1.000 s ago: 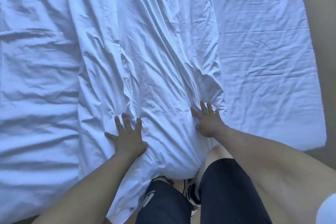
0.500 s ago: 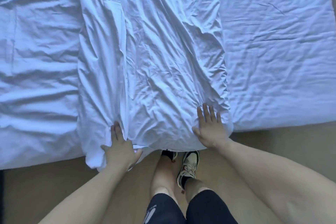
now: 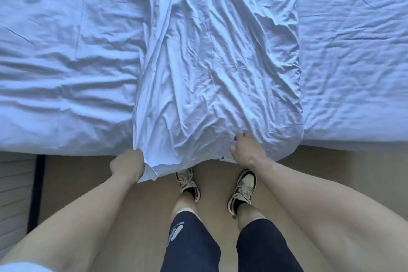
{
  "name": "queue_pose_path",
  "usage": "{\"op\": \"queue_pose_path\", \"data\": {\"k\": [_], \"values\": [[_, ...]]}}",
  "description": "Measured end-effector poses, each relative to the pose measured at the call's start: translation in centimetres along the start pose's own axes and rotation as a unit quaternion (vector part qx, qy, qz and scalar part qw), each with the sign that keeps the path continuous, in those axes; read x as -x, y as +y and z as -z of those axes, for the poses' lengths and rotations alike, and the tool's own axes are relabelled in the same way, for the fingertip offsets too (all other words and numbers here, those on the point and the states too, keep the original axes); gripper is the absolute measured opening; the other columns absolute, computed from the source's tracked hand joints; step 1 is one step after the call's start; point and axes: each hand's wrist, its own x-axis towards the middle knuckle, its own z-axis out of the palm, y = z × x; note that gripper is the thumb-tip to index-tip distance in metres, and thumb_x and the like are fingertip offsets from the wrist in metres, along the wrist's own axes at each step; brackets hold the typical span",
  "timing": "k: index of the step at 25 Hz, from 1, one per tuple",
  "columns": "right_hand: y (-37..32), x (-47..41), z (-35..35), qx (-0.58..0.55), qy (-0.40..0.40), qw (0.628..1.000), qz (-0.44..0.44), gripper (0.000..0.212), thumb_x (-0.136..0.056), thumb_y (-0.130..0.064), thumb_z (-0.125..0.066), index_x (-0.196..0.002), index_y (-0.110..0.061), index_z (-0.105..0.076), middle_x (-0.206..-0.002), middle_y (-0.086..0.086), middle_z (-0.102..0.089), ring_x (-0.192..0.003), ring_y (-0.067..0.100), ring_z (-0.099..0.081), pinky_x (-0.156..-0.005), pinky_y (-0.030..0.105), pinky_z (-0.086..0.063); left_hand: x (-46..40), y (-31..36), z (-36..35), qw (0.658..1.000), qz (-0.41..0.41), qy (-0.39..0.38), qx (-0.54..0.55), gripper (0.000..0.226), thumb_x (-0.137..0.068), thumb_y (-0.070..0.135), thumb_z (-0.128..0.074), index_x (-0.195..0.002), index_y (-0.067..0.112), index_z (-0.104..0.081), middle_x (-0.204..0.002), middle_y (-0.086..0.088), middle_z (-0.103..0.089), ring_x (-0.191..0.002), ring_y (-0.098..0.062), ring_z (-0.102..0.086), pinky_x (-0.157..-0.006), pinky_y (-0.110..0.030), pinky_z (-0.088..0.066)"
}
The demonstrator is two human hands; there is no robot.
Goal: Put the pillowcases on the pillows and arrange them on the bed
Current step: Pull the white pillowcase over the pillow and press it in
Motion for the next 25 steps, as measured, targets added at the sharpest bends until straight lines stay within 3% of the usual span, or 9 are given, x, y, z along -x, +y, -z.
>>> {"op": "queue_pose_path", "data": {"k": [3,4,6,8,10,12,13,17,25], "values": [[-6.8,-0.2,-1.5,-0.059,-0.034,0.997,0.042,0.047,-0.101,-0.027,-0.045,-0.144,-0.009,-0.046,-0.149,0.01,-0.041,-0.129,0.029,-0.049,-0.102,0.038,-0.046,-0.2,1.1,-3.9,0.984,-0.139,0.099,-0.043,0.047,-0.084,0.025,-0.066,-0.13,0.022,-0.06,-0.124,-0.028,-0.055,-0.119,-0.043,-0.053,-0.088,-0.052,-0.049],[-9.1,-0.3,-2.3,-0.07,-0.041,0.996,0.039,0.047,-0.101,-0.026,-0.046,-0.145,-0.008,-0.045,-0.151,0.01,-0.04,-0.131,0.029,-0.048,-0.102,0.036,-0.044,0.1,1.9,-5.3,0.975,-0.189,0.11,-0.044,0.061,-0.087,0.027,-0.061,-0.146,0.027,-0.048,-0.137,-0.036,-0.045,-0.133,-0.048,-0.042,-0.098,-0.06,-0.042],[-13.4,-0.4,-3.9,-0.07,-0.051,0.996,0.021,0.049,-0.102,-0.025,-0.049,-0.147,-0.007,-0.043,-0.152,0.013,-0.041,-0.134,0.031,-0.047,-0.105,0.036,-0.041,1.4,3.5,-7.0,0.976,-0.214,0.029,-0.023,0.076,-0.096,0.029,-0.045,-0.161,0.035,-0.007,-0.161,-0.036,-0.004,-0.151,-0.048,-0.003,-0.117,-0.062,-0.016],[-17.8,0.0,-4.9,-0.053,-0.069,0.996,-0.001,0.05,-0.101,-0.027,-0.049,-0.146,-0.005,-0.043,-0.149,0.018,-0.046,-0.133,0.034,-0.048,-0.106,0.038,-0.041,3.0,3.4,-7.1,0.972,-0.231,-0.031,0.002,0.073,-0.099,0.036,-0.04,-0.161,0.036,-0.002,-0.165,-0.028,0.01,-0.154,-0.04,0.009,-0.12,-0.059,-0.008],[-21.6,0.7,-5.6,-0.043,-0.073,0.996,-0.015,0.049,-0.102,-0.028,-0.046,-0.143,-0.002,-0.045,-0.145,0.019,-0.048,-0.129,0.034,-0.051,-0.105,0.04,-0.043,3.9,1.2,-6.2,0.963,-0.264,-0.045,0.04,0.066,-0.1,0.035,-0.04,-0.16,0.036,-0.013,-0.166,-0.02,-0.007,-0.154,-0.036,-0.007,-0.117,-0.053,-0.022],[-24.6,1.7,-5.8,-0.032,-0.062,0.997,-0.014,0.05,-0.102,-0.032,-0.043,-0.143,-0.004,-0.043,-0.149,0.017,-0.044,-0.131,0.032,-0.048,-0.108,0.042,-0.041,3.9,-2.0,-4.3,0.962,-0.261,-0.011,0.08,0.06,-0.099,0.032,-0.042,-0.156,0.03,-0.025,-0.148,-0.012,-0.04,-0.137,-0.034,-0.039,-0.101,-0.045,-0.036],[-26.2,2.4,-5.8,-0.016,-0.054,0.998,-0.002,0.054,-0.103,-0.035,-0.042,-0.148,-0.006,-0.038,-0.155,0.015,-0.037,-0.138,0.031,-0.041,-0.113,0.043,-0.037,3.6,-4.2,-3.2,0.963,-0.246,0.003,0.106,0.058,-0.099,0.032,-0.043,-0.154,0.025,-0.028,-0.139,-0.009,-0.047,-0.128,-0.032,-0.046,-0.097,-0.044,-0.039],[-31.4,4.8,-5.3,0.077,-0.045,0.995,0.033,0.062,-0.105,-0.041,-0.037,-0.159,-0.015,-0.021,-0.169,0.011,-0.009,-0.155,0.029,-0.014,-0.123,0.048,-0.02,2.2,-12.7,-0.3,0.972,-0.157,0.008,0.176,0.057,-0.098,0.033,-0.042,-0.15,0.015,-0.03,-0.142,-0.013,-0.049,-0.127,-0.033,-0.048,-0.098,-0.046,-0.041],[-43.2,3.9,-5.9,0.18,-0.06,0.969,0.159,0.06,-0.103,-0.042,-0.04,-0.156,-0.017,-0.029,-0.165,0.013,-0.018,-0.153,0.033,-0.012,-0.122,0.051,-0.021,1.0,-27.7,0.7,0.948,0.042,0.003,0.314,0.05,-0.099,0.034,-0.04,-0.144,0.012,-0.04,-0.142,-0.014,-0.048,-0.127,-0.033,-0.047,-0.101,-0.046,-0.042]]}}
